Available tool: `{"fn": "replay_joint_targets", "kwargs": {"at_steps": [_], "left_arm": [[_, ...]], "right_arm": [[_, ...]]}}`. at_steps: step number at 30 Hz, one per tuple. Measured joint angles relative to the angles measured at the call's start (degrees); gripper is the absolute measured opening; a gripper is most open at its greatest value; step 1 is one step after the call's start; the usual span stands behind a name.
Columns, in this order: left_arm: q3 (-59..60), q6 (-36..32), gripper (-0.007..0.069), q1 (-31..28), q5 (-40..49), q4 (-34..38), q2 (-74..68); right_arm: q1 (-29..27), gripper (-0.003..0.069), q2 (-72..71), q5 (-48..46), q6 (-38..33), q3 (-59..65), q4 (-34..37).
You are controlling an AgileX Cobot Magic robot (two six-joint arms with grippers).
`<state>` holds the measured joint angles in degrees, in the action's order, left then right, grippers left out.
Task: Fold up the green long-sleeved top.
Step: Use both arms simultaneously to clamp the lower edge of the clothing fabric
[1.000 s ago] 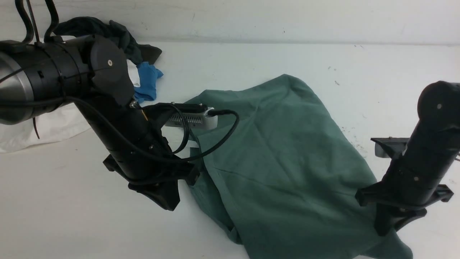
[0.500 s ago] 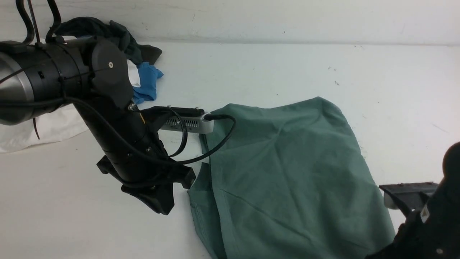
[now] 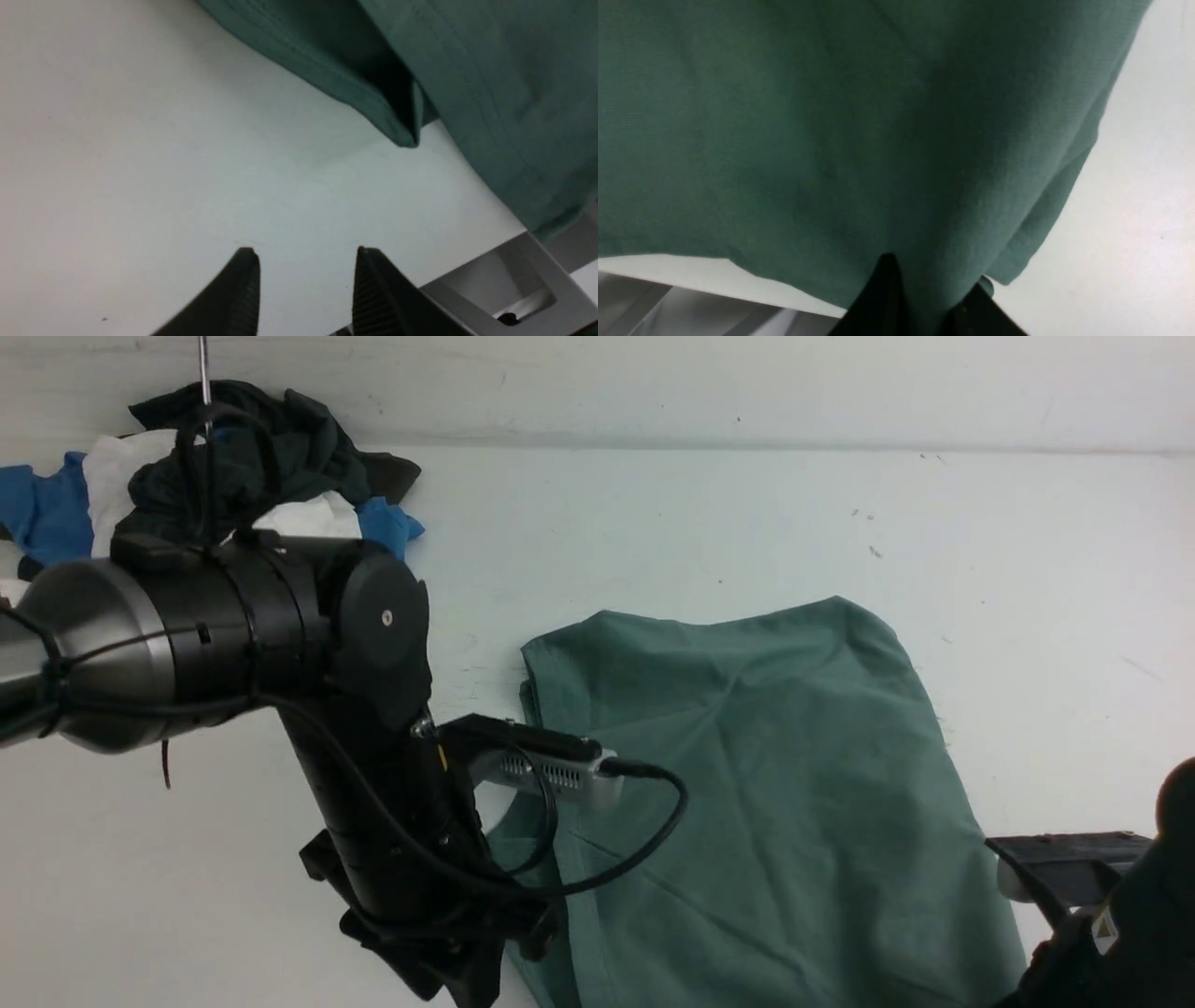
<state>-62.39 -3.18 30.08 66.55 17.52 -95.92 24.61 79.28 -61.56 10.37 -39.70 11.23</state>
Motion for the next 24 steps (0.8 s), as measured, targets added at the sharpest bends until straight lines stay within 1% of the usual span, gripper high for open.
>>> {"fn": "replay_joint_targets", "kwargs": {"at_steps": [2,4,5,6,8,11,20,22,23,24], "left_arm": [[1.4,1.2,0.0272,0.4,-2.2,0.0,0.0],[4.0,3.2,0.0272,1.5,-7.0,0.2,-0.1],[4.2,3.2,0.0272,1.6,-7.3,0.4,-0.2],[4.8,4.0,0.0272,2.5,-10.2,1.3,-0.7],[4.8,4.3,0.0272,3.7,-13.2,3.5,-1.5],[4.8,4.3,0.0272,5.2,-16.1,5.9,-2.5],[4.8,4.3,0.0267,8.3,-17.2,6.9,-6.2],[4.8,4.2,0.0233,8.8,-17.8,6.9,-7.5],[4.8,3.9,0.0198,8.9,-18.5,6.9,-7.7],[4.8,3.9,0.0192,9.0,-18.5,6.9,-7.7]], "right_arm": [[0.0,0.0061,0.0,0.1,0.0,0.0,0.0],[0.0,0.0061,0.0,0.5,0.0,0.0,0.0],[0.0,0.0061,0.0,0.6,0.0,0.0,0.0],[0.0,0.0061,0.0,1.0,0.0,0.0,0.0],[0.0,0.0061,0.0,1.3,0.0,0.0,0.0],[0.0,0.0061,0.0,1.5,0.0,0.0,0.0],[0.0,0.0061,0.0,1.7,0.0,0.0,-0.7],[0.0,0.0061,0.0,1.7,0.0,0.0,-0.7],[0.0,0.0061,0.0,1.7,0.0,0.0,-0.7],[0.0,0.0061,0.0,1.7,0.0,0.0,-0.7]]}}
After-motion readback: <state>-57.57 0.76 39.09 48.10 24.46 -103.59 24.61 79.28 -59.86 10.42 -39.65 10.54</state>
